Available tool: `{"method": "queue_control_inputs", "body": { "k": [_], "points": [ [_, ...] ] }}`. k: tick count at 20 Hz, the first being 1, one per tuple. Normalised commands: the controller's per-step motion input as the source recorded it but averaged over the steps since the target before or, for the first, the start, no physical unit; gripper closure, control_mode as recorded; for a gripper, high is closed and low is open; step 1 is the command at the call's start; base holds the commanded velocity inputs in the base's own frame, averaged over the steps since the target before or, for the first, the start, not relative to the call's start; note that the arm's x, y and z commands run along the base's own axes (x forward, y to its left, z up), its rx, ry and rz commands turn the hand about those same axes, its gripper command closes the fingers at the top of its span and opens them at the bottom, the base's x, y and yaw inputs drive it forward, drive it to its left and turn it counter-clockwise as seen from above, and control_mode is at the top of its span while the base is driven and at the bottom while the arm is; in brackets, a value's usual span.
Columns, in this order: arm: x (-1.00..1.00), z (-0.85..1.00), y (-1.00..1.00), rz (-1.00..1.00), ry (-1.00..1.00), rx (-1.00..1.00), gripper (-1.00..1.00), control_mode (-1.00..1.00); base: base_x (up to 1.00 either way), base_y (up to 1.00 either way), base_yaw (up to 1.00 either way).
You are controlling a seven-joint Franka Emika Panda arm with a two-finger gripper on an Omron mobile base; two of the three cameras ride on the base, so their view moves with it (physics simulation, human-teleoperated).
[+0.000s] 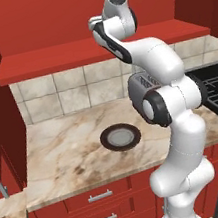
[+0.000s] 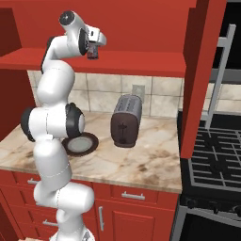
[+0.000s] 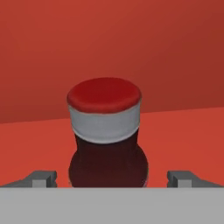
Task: Move the hot dog bun to the plate on the dining table and place the condiment next to that plate. Then navigate to the fridge and take the sausage and place it on the plate as well.
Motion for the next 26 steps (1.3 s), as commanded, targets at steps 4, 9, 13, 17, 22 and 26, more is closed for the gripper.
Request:
{"method": "queue_control_inputs", "body": {
  "k": [4, 9, 13, 17, 22, 26],
  "points": [
    [0.13, -0.08, 0.0, 0.0, 0.0, 0.0, -1.0, -1.0, 0.0, 0.0, 0.0],
    [0.07, -0.07, 0.0, 0.0, 0.0, 0.0, 1.0, -1.0, 0.0, 0.0, 0.0],
    [0.01, -0.02, 0.0, 0.0, 0.0, 0.0, 1.0, -1.0, 0.0, 0.0, 0.0],
    [0.0, 0.0, 0.0, 0.0, 0.0, 0.0, 1.0, -1.0, 0.0, 0.0, 0.0],
    [-0.48, 0.0, -0.06, 0.07, -0.04, 0.04, 1.0, -1.0, 0.0, 0.0, 0.0],
    [-1.0, 0.0, 0.0, 0.15, -0.12, 0.01, 1.0, -1.0, 0.0, 0.0, 0.0]
  ]
}}
